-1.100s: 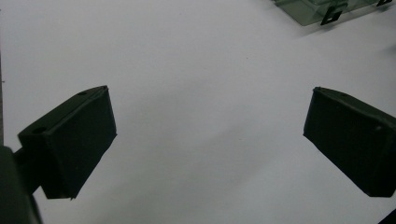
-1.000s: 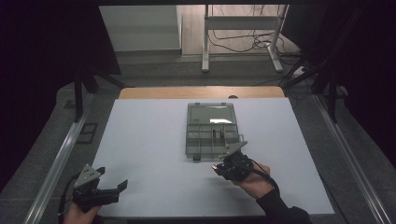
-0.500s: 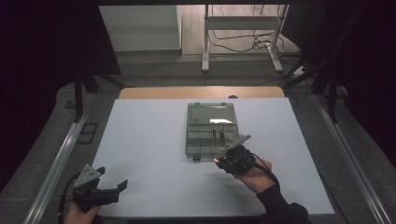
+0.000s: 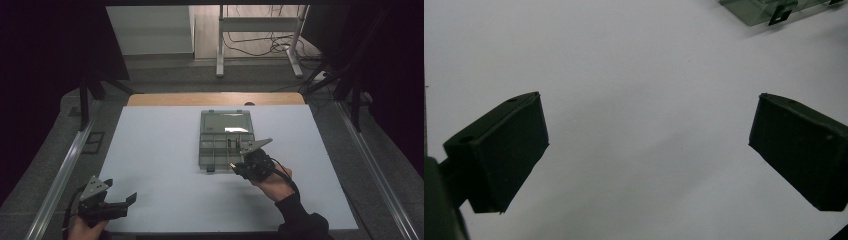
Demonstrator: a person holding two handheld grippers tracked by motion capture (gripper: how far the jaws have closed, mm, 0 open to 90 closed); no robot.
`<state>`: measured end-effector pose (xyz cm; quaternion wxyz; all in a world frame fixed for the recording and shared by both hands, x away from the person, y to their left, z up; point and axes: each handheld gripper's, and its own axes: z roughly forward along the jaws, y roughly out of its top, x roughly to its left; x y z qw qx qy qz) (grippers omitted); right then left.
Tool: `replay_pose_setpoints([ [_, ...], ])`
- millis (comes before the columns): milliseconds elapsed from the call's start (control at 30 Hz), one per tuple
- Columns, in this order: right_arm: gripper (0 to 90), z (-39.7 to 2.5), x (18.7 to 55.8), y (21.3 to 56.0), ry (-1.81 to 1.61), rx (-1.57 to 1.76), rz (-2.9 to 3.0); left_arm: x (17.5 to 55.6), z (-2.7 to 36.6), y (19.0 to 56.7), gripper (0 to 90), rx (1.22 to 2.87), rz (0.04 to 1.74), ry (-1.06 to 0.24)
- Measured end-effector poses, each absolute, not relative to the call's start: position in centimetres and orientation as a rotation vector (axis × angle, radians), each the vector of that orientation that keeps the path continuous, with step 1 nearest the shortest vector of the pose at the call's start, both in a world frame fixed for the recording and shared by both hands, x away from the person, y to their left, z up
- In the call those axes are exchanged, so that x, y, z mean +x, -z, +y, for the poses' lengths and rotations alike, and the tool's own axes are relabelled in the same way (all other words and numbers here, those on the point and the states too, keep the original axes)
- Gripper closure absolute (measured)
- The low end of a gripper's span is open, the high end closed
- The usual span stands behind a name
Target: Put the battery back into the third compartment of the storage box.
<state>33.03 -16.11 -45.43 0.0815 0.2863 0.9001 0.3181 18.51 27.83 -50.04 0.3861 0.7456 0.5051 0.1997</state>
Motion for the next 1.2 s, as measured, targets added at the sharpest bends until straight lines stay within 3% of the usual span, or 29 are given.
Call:
replay_pose_setpoints([
  [1200, 77.1, -15.5, 37.3, 43.5, -0.945, 0.947, 2.622, 18.5, 27.8, 50.1, 2.8, 1.902, 1.286, -0.509],
])
